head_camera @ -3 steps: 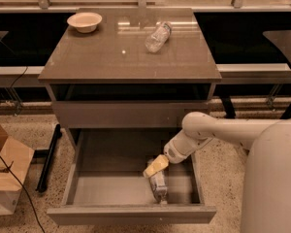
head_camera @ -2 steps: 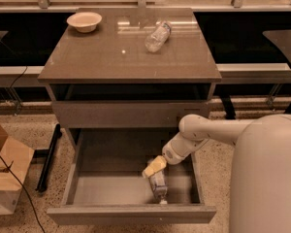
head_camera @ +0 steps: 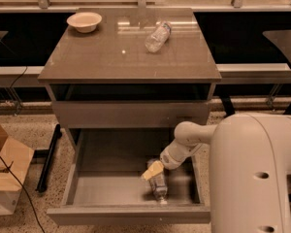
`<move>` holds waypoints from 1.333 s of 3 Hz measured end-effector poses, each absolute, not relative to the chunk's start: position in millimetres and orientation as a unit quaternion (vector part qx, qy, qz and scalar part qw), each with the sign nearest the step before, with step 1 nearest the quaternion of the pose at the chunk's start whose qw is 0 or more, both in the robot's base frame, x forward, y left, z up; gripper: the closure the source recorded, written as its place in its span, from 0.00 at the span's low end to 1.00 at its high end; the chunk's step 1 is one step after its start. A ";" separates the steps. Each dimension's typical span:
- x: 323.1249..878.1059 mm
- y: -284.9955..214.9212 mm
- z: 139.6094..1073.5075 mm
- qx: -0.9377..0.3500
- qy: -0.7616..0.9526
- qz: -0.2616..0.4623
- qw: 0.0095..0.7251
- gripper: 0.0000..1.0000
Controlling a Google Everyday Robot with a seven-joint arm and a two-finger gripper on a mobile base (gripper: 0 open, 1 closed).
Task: Pick blue plastic bottle from middle drawer and place on counter
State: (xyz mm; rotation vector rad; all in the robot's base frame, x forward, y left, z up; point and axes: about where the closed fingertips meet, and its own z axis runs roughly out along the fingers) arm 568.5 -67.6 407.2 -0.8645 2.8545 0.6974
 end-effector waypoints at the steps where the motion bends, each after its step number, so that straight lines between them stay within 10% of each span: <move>1: 569.6 -71.4 380.3 -0.256 0.939 0.228 0.022 0.00; 4: 567.8 -72.2 375.3 -0.245 0.945 0.217 0.014 0.61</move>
Offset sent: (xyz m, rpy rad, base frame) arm 0.0000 -0.0107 -0.0691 -0.0574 0.1031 -0.1354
